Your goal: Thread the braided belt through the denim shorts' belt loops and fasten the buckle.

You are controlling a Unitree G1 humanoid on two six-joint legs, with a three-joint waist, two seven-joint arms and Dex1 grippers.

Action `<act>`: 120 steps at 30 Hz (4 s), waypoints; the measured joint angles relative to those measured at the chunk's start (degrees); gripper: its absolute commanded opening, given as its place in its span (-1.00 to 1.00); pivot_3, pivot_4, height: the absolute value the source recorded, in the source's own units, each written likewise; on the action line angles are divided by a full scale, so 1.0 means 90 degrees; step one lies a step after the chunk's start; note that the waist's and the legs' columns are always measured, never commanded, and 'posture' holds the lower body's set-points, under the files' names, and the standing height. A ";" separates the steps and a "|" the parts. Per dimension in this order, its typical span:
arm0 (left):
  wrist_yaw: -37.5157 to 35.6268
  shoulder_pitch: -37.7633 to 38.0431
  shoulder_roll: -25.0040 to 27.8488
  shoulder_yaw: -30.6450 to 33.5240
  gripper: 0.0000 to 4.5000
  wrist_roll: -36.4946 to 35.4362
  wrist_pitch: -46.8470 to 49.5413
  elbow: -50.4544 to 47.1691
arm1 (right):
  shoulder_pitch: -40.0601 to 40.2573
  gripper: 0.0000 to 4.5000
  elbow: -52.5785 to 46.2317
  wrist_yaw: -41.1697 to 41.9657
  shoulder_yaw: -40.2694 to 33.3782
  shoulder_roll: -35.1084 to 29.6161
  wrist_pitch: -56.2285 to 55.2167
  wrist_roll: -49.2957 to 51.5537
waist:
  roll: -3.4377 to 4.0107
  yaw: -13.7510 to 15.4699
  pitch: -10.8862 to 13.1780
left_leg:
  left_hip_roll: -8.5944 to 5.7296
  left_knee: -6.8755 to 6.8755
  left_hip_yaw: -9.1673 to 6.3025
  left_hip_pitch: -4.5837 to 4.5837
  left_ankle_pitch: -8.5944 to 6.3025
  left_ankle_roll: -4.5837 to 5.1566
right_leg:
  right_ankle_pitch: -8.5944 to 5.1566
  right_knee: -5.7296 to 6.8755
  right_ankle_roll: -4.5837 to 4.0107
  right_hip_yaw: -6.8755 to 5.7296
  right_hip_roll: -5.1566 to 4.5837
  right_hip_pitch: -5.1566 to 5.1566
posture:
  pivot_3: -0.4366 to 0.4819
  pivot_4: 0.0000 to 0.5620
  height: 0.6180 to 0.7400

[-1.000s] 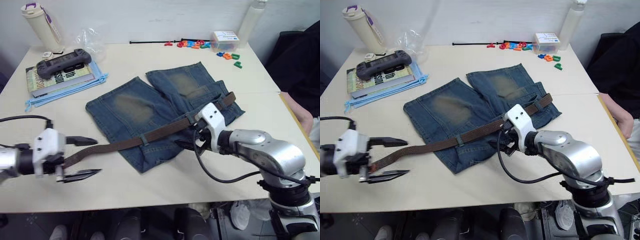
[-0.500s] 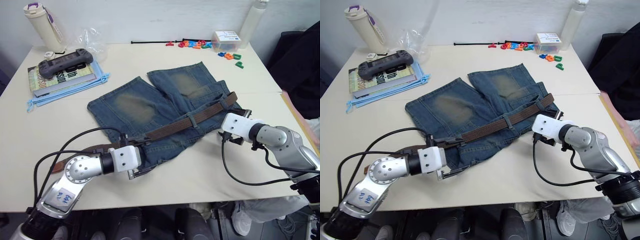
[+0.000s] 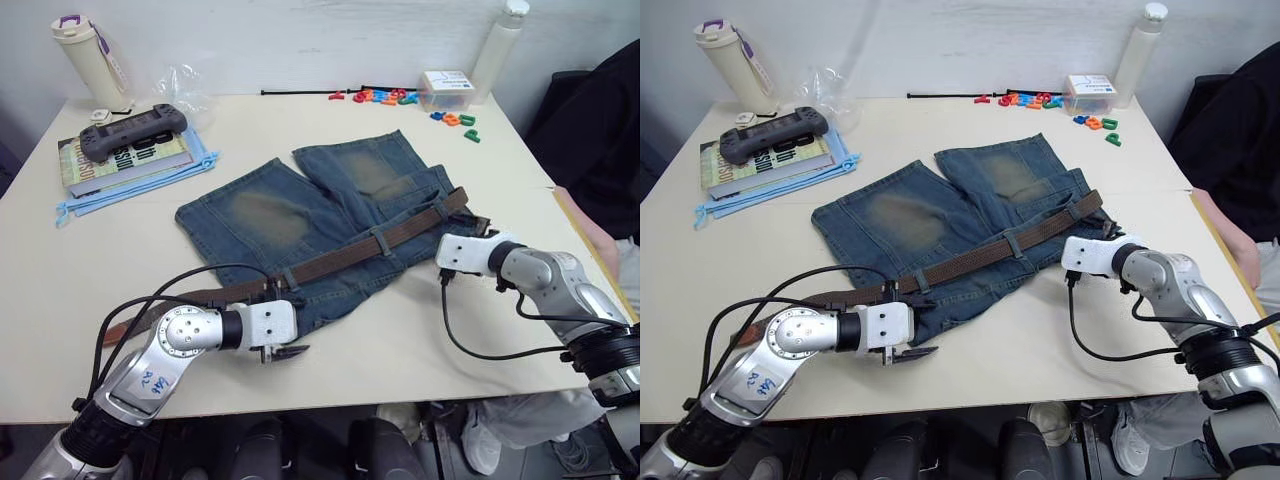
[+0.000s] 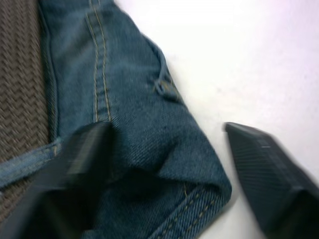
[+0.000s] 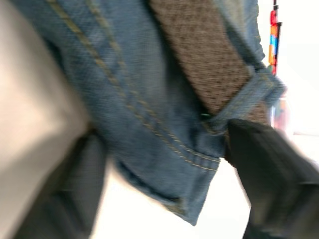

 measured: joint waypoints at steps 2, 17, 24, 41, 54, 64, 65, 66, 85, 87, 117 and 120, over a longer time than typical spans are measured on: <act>0.0001 -0.0045 -0.0003 -0.0034 -0.36 0.0139 -0.0104 0.0014 | 0.0106 -0.48 -0.0050 0.0091 -0.0060 0.0061 0.0027 0.0016 | 0.0000 0.0003 0.0000 | 0.0000 0.0001 0.0000 -0.0001 0.0002 0.0002 | 0.0000 0.0000 0.0000 0.0000 -0.0001 0.0000 | -0.05 -0.47 0.56; -0.0059 0.0514 0.1615 0.1533 -0.76 0.0343 -0.2447 0.1652 | 0.1530 -0.98 -0.4128 0.1668 -0.0575 0.0714 0.3159 0.0912 | 0.0023 -0.0009 0.0013 | 0.0057 -0.0014 -0.0022 -0.0005 -0.0017 0.0004 | -0.0031 0.0021 -0.0059 -0.0021 0.0045 -0.0026 | -0.05 -0.47 0.56; 0.0275 -0.0075 0.1891 0.1757 -0.76 0.0691 -0.4104 0.3746 | 0.1439 -0.98 -0.5373 0.1940 0.0091 0.1283 0.4741 0.0979 | 0.0024 0.0014 0.0013 | 0.0048 -0.0015 -0.0017 -0.0018 -0.0037 -0.0011 | -0.0031 0.0022 -0.0063 -0.0018 0.0034 -0.0046 | -0.05 -0.47 0.56; 0.0665 -0.0854 0.1256 0.1720 0.33 0.0966 -0.4733 0.4930 | 0.1175 -0.48 -0.4811 0.1402 0.0587 0.1380 0.4581 0.0314 | 0.0021 0.0109 0.0009 | 0.0043 -0.0007 -0.0008 -0.0010 -0.0033 -0.0012 | -0.0031 0.0045 -0.0062 -0.0019 0.0027 -0.0045 | -0.05 -0.47 0.56; -0.2661 -0.2031 0.1654 0.2409 0.52 -0.2640 -0.0659 0.4167 | -0.0495 0.53 -0.4668 0.3172 -0.1714 0.0960 0.6693 0.3398 | 0.0006 0.0009 0.0024 | 0.0053 -0.0005 -0.0011 -0.0026 -0.0011 0.0013 | -0.0030 0.0033 -0.0061 -0.0071 0.0054 -0.0050 | -0.05 -0.47 0.56; -0.3242 -0.4028 0.0682 0.2132 0.52 -0.2139 -0.0204 0.7799 | -0.1901 0.53 -0.0905 0.2794 -0.1660 0.1515 0.6925 0.3687 | -0.0003 -0.0004 0.0029 | 0.0050 0.0049 0.0045 -0.0124 0.0023 0.0001 | -0.0024 0.0108 -0.0048 -0.0055 0.0096 -0.0153 | -0.05 -0.47 0.56; -0.3233 -0.4215 0.0582 0.2129 0.52 -0.2059 -0.0242 0.8098 | -0.2026 0.53 -0.0613 0.2785 -0.1612 0.1554 0.6883 0.3683 | -0.0004 -0.0008 0.0029 | 0.0050 0.0055 0.0049 -0.0125 0.0022 0.0002 | -0.0023 0.0108 -0.0045 -0.0052 0.0096 -0.0152 | -0.05 -0.47 0.56; -0.3203 -0.4463 0.0462 0.2127 0.52 -0.1934 -0.0262 0.8526 | -0.2172 0.53 -0.0245 0.2779 -0.1560 0.1595 0.6782 0.3676 | -0.0004 -0.0008 0.0029 | 0.0050 0.0064 0.0051 -0.0126 0.0020 0.0005 | -0.0021 0.0109 -0.0042 -0.0051 0.0096 -0.0152 | -0.05 -0.47 0.56; -0.2797 -0.5111 0.0030 0.1921 -0.24 -0.0641 -0.1089 1.0231 | -0.2446 -1.00 0.0693 0.3229 -0.1073 0.1762 0.6472 0.3682 | -0.0003 -0.0049 0.0029 | 0.0057 0.0104 0.0063 -0.0114 -0.0007 0.0015 | -0.0020 0.0116 -0.0039 -0.0024 0.0049 -0.0154 | -0.05 -0.47 0.56; -0.2790 -0.5112 0.0032 0.1958 -0.59 -0.0615 -0.1108 1.0251 | -0.2442 -1.00 0.0693 0.3228 -0.1073 0.1762 0.6439 0.3682 | -0.0004 -0.0054 0.0029 | 0.0056 0.0103 0.0064 -0.0115 -0.0008 0.0016 | -0.0020 0.0115 -0.0038 -0.0025 0.0047 -0.0157 | -0.05 -0.47 0.56; -0.1075 0.0627 -0.0172 0.3965 -0.76 -0.1854 -0.3135 0.4318 | 0.2288 -1.00 -0.5237 0.2454 -0.2026 0.0533 0.4486 0.3991 | -0.0006 0.0030 0.0028 | 0.0055 0.0102 0.0091 -0.0084 -0.0096 0.0054 | 0.0003 0.0076 -0.0025 -0.0019 -0.0013 -0.0126 | -0.05 -0.47 0.56; -0.1147 -0.0049 -0.0006 0.3949 -0.76 -0.2335 -0.1991 0.4354 | 0.2021 -1.00 -0.5016 0.2334 -0.2009 0.0572 0.4439 0.3963 | -0.0008 0.0037 0.0028 | 0.0055 0.0104 0.0071 -0.0091 -0.0088 0.0042 | 0.0004 0.0072 -0.0026 -0.0037 -0.0010 -0.0121 | -0.05 -0.47 0.56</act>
